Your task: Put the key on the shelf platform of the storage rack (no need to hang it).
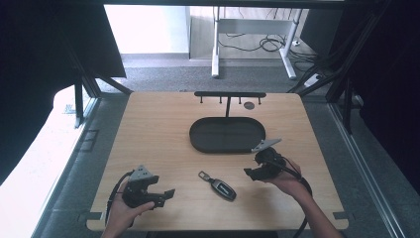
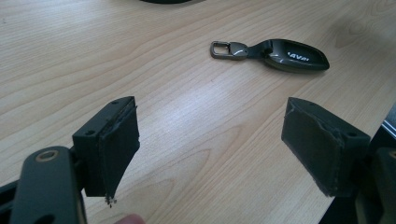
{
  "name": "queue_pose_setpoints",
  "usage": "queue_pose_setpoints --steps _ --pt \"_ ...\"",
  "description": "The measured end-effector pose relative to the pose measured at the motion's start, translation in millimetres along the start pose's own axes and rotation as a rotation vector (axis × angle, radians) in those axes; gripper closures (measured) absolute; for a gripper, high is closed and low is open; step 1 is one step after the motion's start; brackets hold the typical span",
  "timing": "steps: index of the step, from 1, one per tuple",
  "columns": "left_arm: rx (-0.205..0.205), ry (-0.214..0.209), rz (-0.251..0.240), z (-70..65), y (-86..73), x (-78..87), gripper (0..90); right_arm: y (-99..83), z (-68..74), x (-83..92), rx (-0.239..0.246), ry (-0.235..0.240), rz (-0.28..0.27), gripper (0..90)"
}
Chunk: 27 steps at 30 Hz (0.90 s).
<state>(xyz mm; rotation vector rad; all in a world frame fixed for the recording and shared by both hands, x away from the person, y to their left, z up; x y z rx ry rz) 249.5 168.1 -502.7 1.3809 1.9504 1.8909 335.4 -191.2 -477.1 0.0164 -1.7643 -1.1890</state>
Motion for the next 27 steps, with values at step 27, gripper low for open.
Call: queue_pose_setpoints --steps 27 --pt "0.000 0.016 0.001 4.2 0.7 4.6 20.3 14.4 70.0 -49.2 0.150 0.096 0.122 38.7"
Point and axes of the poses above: each handheld gripper's, and its own axes: x roughly backward along the jaws, y roughly out of its top, z roughly to its left, the point moved 3 cm from there along -x, roughly forward along the jaws, and after that the axes turned 12 degrees about -z, right-handed, at the moved point
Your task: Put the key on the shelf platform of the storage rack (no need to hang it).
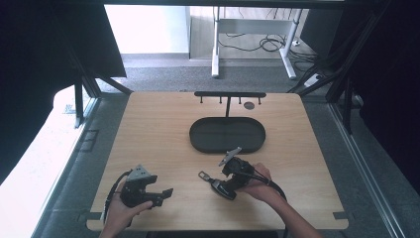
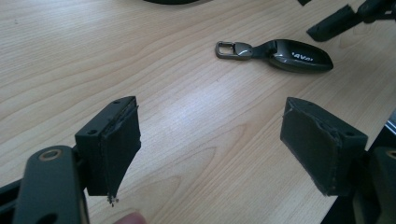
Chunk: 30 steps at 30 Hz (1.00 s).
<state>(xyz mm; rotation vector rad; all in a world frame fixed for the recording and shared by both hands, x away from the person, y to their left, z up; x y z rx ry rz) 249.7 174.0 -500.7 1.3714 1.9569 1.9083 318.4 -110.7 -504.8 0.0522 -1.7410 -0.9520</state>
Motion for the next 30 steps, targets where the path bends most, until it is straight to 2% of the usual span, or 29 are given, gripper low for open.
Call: queue_pose_setpoints --steps 4,16,18,24,30 --pt "0.002 0.002 -0.003 -0.5 0.3 0.3 20.3 1.2 5.1 -7.0 0.014 0.006 0.016 38.4" --pt "0.004 0.007 0.001 -0.5 -0.1 -0.7 20.3 -0.1 13.2 -19.9 0.010 -0.001 0.056 37.7" --pt "0.004 0.007 0.001 -0.7 -0.2 -1.0 20.3 -0.3 13.4 -20.8 0.017 0.003 0.054 37.2" --pt "0.005 0.008 0.003 -0.3 -0.4 -1.5 20.3 3.6 15.0 -14.7 0.000 -0.015 0.017 37.3" --pt "-0.001 0.003 0.003 -1.7 -0.2 -1.9 20.3 2.7 24.2 -18.4 0.011 0.012 0.039 36.5"
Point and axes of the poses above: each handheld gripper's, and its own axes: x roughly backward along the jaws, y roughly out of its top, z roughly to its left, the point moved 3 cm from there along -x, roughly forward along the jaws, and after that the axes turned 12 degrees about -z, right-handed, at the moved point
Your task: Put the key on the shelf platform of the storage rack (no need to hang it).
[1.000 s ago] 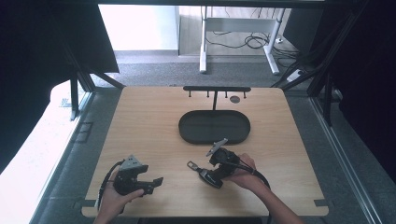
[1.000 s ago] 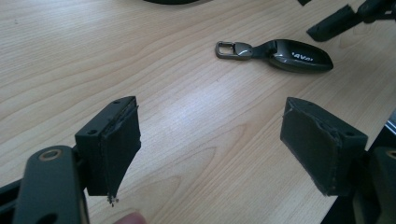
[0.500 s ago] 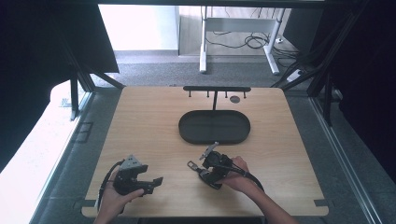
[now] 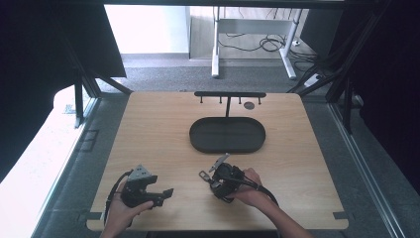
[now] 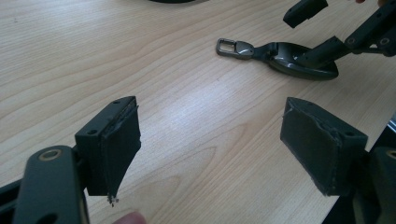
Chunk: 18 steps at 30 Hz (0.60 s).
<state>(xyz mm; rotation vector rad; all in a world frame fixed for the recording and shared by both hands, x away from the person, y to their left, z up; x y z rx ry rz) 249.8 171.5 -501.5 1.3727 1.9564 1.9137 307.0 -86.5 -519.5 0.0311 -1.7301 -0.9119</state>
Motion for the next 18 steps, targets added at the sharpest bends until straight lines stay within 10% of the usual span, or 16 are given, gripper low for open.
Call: queue_pose_setpoints --steps 18 --pt "-0.005 -0.006 0.007 -1.4 -0.5 -1.6 20.3 -10.9 0.5 -12.6 -0.021 0.037 0.073 40.7"
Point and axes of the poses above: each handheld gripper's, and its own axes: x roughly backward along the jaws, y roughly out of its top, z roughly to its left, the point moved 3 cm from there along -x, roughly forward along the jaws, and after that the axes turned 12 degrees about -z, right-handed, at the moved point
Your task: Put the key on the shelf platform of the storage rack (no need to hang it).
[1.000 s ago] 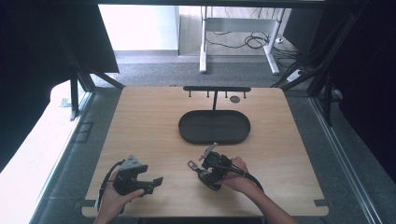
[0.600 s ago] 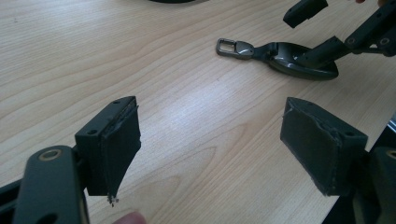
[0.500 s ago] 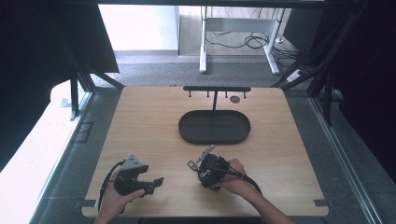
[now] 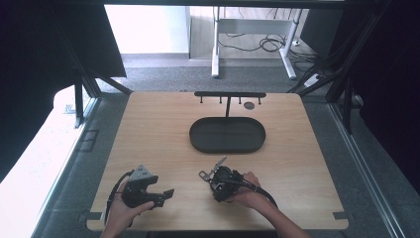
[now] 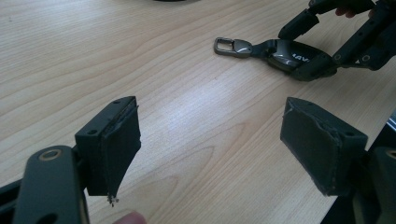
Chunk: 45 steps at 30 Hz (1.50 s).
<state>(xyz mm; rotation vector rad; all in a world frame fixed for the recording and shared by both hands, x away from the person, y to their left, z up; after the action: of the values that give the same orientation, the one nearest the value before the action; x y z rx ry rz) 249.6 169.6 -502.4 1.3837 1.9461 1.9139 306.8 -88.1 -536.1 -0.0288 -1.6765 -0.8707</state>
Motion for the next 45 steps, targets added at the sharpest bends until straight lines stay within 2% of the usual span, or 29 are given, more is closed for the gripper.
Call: queue_pose_setpoints --steps 3,11,13,19,20,27,38,40,45 --pt "-0.001 -0.002 -0.001 -0.4 0.2 0.2 20.3 0.0 -1.4 0.4 -0.014 0.030 0.003 47.6" --pt "0.000 0.001 0.003 0.2 -0.5 -0.4 20.3 0.7 -5.4 0.8 -0.019 0.032 0.014 49.2" --pt "0.003 0.000 0.002 -0.2 -0.6 -1.0 20.3 1.6 -10.5 1.1 -0.053 0.062 0.015 49.4" --pt "0.002 0.002 0.005 0.5 -1.1 -1.5 20.3 1.7 -20.3 3.1 -0.093 0.103 0.002 49.5" --pt "0.001 0.003 0.008 0.5 -1.3 -1.8 20.3 2.4 -22.7 6.4 -0.110 0.119 -0.016 49.5" --pt "-0.003 0.000 0.009 -0.7 -1.2 -2.4 20.3 5.4 -28.7 20.8 -0.129 0.131 -0.070 49.6" --pt "-0.002 -0.001 0.008 -0.7 -1.3 -2.9 20.3 11.1 -36.5 36.7 -0.137 0.138 -0.097 49.7" --pt "-0.001 -0.002 0.008 -0.2 -1.4 -3.0 20.3 13.7 -39.7 41.0 -0.139 0.117 -0.110 49.7" --pt "-0.001 -0.003 0.011 -0.2 -1.3 -3.0 20.3 18.3 -46.4 49.3 -0.146 0.119 -0.121 49.7"
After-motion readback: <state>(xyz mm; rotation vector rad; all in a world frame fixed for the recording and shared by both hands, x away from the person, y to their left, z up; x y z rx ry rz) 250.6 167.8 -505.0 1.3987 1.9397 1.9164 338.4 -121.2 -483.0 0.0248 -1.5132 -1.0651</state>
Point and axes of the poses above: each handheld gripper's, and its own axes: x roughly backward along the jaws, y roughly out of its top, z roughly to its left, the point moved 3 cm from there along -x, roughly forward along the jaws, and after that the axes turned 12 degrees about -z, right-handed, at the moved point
